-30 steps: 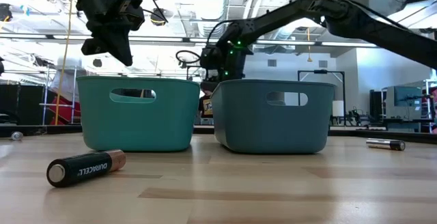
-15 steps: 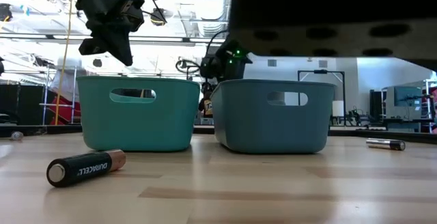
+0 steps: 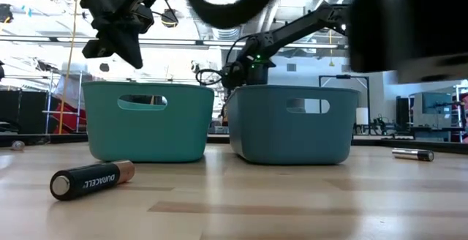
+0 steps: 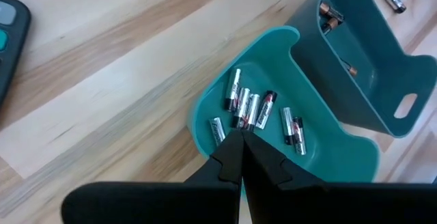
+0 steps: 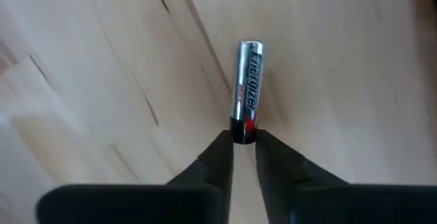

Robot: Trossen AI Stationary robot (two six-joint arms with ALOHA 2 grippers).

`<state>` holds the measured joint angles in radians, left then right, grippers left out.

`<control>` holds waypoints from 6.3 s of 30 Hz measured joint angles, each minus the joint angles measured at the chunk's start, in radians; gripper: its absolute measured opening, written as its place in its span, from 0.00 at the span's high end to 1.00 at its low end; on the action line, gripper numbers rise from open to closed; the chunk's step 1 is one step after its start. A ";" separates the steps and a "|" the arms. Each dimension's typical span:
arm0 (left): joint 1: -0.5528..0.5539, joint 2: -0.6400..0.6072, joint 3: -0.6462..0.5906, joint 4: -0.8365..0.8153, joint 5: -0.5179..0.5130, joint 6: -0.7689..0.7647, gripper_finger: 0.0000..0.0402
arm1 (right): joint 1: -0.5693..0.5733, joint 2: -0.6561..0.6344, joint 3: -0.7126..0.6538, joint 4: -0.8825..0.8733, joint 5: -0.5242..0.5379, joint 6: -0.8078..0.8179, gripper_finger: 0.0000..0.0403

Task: Sort batteries
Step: Put the silver battery into the green bin

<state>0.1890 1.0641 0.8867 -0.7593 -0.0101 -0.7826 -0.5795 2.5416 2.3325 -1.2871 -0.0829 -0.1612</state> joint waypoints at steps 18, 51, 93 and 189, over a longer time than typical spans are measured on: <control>0.000 0.000 0.000 0.018 0.000 0.014 1.00 | -0.022 -0.194 0.000 -0.135 0.001 0.125 0.93; 0.000 0.000 0.000 0.070 -0.001 -0.026 1.00 | -0.028 0.012 0.005 -0.043 -0.020 0.030 0.51; 0.021 0.000 0.000 0.224 -0.200 0.220 1.00 | 0.025 -1.681 -1.452 0.471 0.029 0.731 0.59; 0.135 -0.214 0.000 0.224 -0.230 0.576 1.00 | 0.572 -0.523 -0.584 0.534 0.064 0.213 0.97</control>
<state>0.3239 0.8497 0.8867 -0.5350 -0.2403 -0.2066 -0.0073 2.0188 1.7485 -0.7529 -0.0186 0.0515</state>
